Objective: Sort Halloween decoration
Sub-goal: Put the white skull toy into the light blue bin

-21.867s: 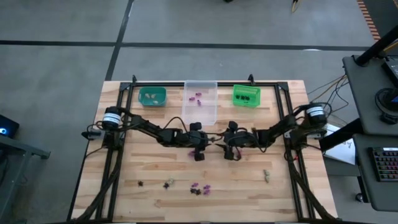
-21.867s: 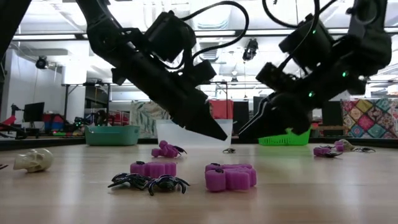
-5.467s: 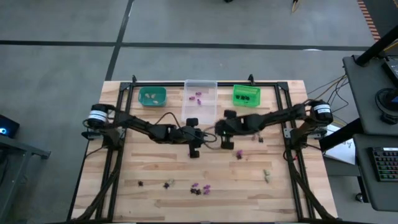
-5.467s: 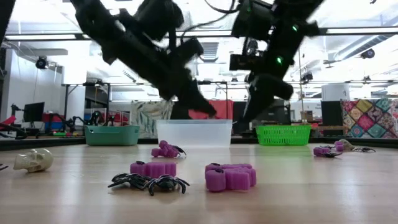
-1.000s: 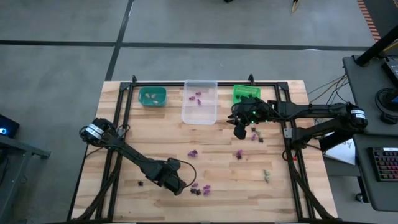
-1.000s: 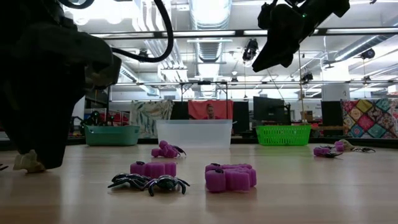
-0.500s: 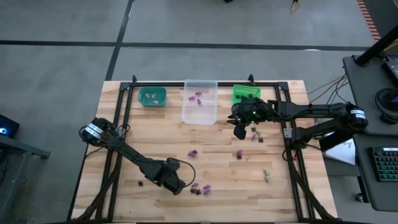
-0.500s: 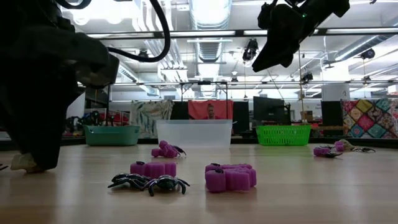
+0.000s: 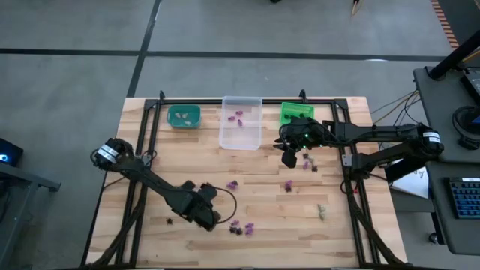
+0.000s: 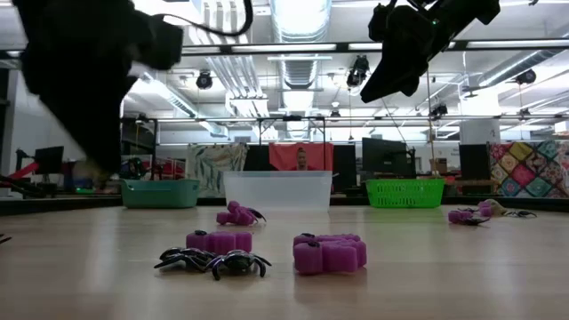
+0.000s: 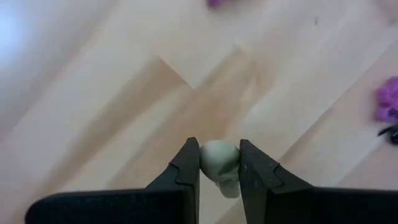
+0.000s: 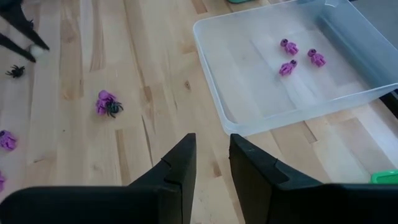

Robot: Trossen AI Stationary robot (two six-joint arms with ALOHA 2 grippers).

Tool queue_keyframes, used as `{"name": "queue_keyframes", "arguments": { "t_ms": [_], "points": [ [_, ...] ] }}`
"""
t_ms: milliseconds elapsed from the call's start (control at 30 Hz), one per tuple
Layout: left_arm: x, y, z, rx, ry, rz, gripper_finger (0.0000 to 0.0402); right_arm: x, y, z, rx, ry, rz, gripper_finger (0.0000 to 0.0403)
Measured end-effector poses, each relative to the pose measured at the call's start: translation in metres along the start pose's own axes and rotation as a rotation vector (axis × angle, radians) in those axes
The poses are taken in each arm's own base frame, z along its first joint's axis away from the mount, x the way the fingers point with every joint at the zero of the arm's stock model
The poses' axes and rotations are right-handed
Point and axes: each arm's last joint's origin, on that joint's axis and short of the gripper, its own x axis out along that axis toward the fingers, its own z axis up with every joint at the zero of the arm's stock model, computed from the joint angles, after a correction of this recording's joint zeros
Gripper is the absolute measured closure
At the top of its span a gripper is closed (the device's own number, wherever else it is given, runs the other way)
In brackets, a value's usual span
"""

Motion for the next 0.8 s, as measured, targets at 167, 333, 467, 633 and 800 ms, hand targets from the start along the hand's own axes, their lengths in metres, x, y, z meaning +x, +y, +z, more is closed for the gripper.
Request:
{"name": "queue_keyframes", "arguments": {
  "t_ms": [167, 333, 467, 633, 800],
  "points": [
    [-0.024, 0.020, 0.019, 0.040, -0.075, 0.005, 0.0364, 0.000, 0.000, 0.000, -0.001, 0.000, 0.000, 0.0323],
    [-0.040, 0.056, 0.046, 0.078, -0.159, 0.121, 0.0364, 0.000, 0.000, 0.000, -0.001, -0.001, -0.001, 0.0323],
    [-0.047, 0.090, 0.077, 0.091, -0.211, 0.234, 0.0364, 0.000, 0.000, 0.001, -0.001, -0.008, 0.000, 0.0323],
    [-0.044, 0.139, 0.121, 0.098, -0.222, 0.369, 0.0365, 0.000, 0.000, 0.001, 0.002, -0.008, 0.000, 0.0323],
    [-0.026, 0.201, 0.160, 0.064, -0.160, 0.468, 0.0364, 0.000, 0.000, 0.001, 0.002, -0.009, 0.000, 0.0323]
  ]
}}
